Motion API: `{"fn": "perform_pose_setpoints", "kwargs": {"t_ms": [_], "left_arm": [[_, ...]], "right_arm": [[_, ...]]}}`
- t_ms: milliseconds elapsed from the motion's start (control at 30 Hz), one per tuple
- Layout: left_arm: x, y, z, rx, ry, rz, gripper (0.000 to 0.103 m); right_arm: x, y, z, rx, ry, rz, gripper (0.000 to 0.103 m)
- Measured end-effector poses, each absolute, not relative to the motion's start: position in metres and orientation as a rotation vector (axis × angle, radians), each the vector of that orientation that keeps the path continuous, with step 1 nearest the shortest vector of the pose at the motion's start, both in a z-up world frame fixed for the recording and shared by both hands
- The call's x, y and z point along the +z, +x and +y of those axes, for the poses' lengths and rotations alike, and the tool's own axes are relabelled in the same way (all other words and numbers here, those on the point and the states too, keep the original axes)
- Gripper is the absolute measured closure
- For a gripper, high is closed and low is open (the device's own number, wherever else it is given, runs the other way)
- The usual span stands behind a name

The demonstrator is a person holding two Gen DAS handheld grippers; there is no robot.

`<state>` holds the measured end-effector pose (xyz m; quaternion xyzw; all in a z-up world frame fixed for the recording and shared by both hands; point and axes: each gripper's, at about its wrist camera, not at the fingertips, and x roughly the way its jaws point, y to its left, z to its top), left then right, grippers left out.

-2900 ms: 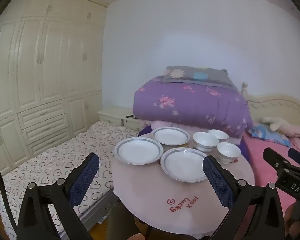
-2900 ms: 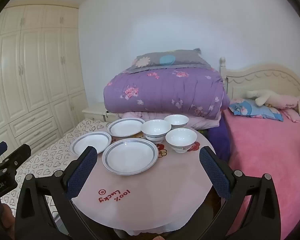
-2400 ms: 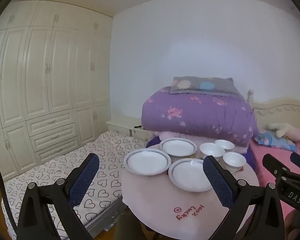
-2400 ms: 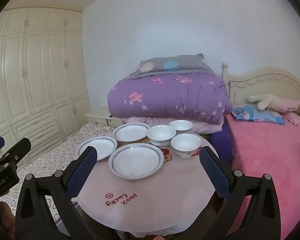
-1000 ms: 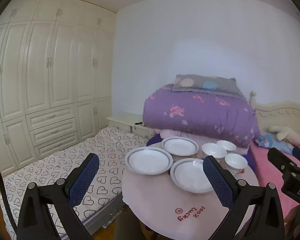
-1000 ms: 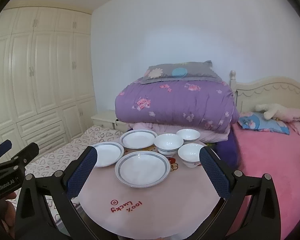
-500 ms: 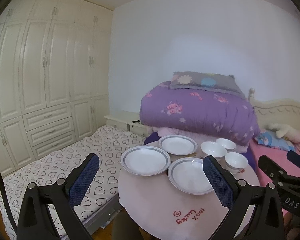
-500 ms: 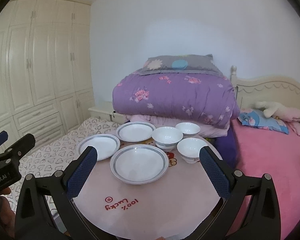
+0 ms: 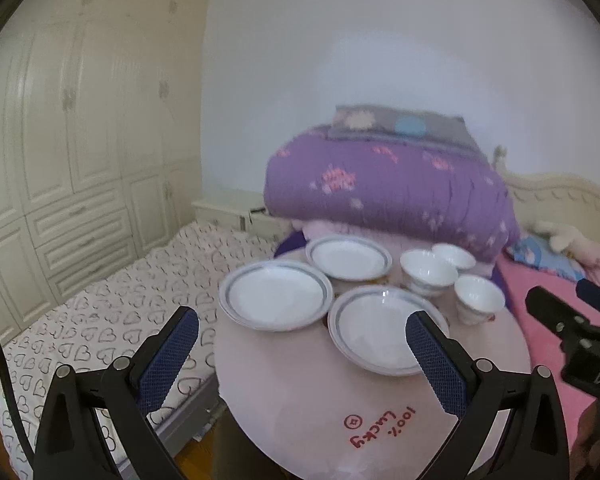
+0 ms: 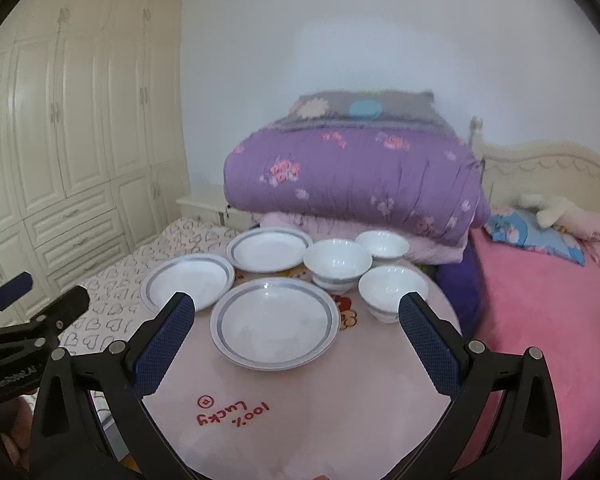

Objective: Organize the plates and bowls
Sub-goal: 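Lower both grippers onto the rim of a large blue-rimmed plate and close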

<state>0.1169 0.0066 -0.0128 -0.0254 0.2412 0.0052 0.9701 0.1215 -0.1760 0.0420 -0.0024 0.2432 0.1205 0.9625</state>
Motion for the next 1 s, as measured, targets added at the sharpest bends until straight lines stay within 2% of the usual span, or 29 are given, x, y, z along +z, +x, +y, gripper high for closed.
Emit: {"fn": "perform_pose_setpoints", "kwargs": {"t_ms": [367, 667, 733, 800, 933, 1000], "left_arm": [[-0.063, 0.246, 0.017, -0.058, -0.06, 0.752, 0.001], [-0.087, 0.355, 0.042, -0.116, -0.168, 0.928, 0.003], [-0.091, 0.383, 0.049, -0.114, -0.195, 0.962, 0.005], [-0.098, 0.406, 0.05, -0.118, -0.215, 0.984, 0.012], [-0.107, 0.45, 0.049, -0.126, -0.268, 1.03, 0.023], [-0.113, 0.467, 0.045, -0.124, -0.288, 1.047, 0.032]], "right_arm": [[-0.043, 0.199, -0.185, 0.306, 0.07, 0.786, 0.0], [-0.091, 0.264, -0.195, 0.28, 0.152, 0.94, 0.003], [-0.098, 0.28, -0.198, 0.264, 0.154, 0.955, 0.004], [-0.105, 0.294, -0.199, 0.252, 0.15, 0.971, 0.006], [-0.118, 0.315, -0.198, 0.271, 0.158, 1.009, 0.02], [-0.123, 0.323, -0.198, 0.289, 0.172, 1.017, 0.025]]}}
